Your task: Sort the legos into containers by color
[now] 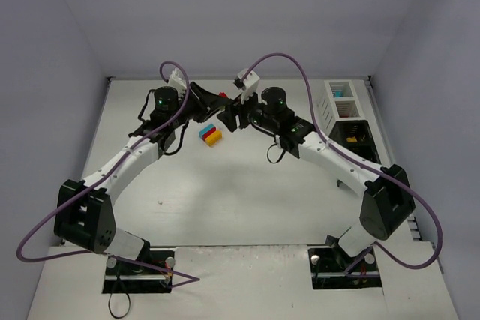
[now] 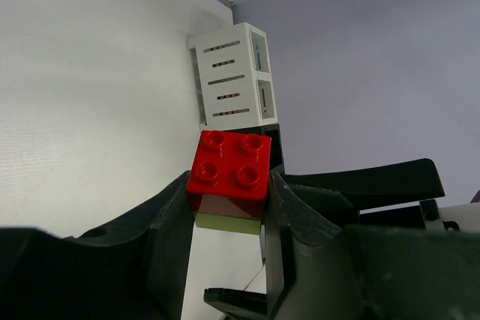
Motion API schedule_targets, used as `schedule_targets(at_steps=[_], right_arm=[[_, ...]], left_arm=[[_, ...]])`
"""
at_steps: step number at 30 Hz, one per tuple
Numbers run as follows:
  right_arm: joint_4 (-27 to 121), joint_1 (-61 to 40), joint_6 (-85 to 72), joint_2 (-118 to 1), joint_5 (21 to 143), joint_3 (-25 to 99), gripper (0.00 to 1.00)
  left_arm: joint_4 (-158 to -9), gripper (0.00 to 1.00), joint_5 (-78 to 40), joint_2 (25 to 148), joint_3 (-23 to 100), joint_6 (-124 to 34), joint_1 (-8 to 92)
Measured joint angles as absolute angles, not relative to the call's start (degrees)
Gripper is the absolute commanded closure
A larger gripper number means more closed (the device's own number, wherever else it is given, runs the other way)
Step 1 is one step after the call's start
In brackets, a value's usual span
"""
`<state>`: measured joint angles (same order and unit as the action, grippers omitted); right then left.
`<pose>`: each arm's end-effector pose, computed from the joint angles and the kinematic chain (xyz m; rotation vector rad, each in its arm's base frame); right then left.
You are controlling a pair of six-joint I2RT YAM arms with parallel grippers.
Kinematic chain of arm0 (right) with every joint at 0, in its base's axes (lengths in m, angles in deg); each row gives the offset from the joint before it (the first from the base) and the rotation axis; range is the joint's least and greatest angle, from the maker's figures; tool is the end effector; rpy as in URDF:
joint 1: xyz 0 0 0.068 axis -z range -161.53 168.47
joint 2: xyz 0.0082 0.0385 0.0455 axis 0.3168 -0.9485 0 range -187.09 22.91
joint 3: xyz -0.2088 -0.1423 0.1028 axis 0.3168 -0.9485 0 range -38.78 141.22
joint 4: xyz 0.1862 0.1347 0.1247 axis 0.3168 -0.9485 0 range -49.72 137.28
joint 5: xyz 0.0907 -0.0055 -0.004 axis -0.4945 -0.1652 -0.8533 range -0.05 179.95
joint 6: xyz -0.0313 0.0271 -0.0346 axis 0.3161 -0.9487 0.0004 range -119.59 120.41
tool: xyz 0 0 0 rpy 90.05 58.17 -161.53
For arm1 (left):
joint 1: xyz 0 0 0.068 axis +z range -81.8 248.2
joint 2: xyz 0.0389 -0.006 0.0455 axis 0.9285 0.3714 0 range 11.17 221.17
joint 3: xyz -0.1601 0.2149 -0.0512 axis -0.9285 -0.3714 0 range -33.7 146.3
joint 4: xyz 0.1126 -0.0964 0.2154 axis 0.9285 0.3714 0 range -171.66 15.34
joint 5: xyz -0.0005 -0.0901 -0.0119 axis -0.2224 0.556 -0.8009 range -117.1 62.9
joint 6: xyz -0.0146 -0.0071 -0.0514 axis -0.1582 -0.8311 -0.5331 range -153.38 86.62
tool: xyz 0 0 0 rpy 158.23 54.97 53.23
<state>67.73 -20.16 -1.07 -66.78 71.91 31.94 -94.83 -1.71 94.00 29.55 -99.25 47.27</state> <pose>0.2882 0.2443 0.3573 -0.7476 1.4164 0.7918 0.3153 -0.1370 0.3380 -0.3678 1.8771 -1.4585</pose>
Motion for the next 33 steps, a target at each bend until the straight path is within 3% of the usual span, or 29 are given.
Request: schedule_targets(at_steps=[4, 13, 16, 18, 19, 23, 24, 27, 33], right_arm=[[67.9, -20.2, -1.0, -67.4, 72.7, 32.7, 0.48], [70.3, -20.2, -0.8, -69.5, 74.4, 33.5, 0.65], [70.4, -20.2, -0.7, -70.0, 74.7, 33.5, 0.79], [70.5, -20.2, -0.7, -70.2, 74.7, 33.5, 0.95], [70.6, -20.2, -0.7, -70.2, 74.7, 33.5, 1.0], [70.6, -20.2, -0.4, -70.2, 74.7, 33.6, 1.0], [70.6, -20.2, -0.3, -70.2, 74.7, 33.6, 1.0], [70.5, -20.2, 0.5, -70.2, 74.9, 33.5, 1.0], [70.3, -20.2, 0.9, -69.9, 75.0, 32.9, 1.0]], left_arm=[[-95.8, 0.94, -2.1, 93.8, 28.8, -99.8, 47.3], [-97.0, 0.94, -2.1, 93.7, 28.1, -101.0, 47.1], [-97.4, 0.94, -2.4, 93.5, 27.5, -101.3, 47.2], [-97.4, 0.93, -2.6, 93.5, 27.4, -101.3, 47.2], [-97.4, 0.88, -2.6, 93.5, 27.4, -101.3, 47.2], [-97.4, 0.69, -2.7, 93.5, 27.4, -101.3, 47.2], [-97.4, 0.57, -2.7, 93.5, 27.4, -101.3, 47.2], [-97.2, 0.4, -2.7, 93.5, 27.5, -100.9, 47.1], [-96.2, 0.33, -3.1, 93.5, 27.5, -99.6, 46.9]])
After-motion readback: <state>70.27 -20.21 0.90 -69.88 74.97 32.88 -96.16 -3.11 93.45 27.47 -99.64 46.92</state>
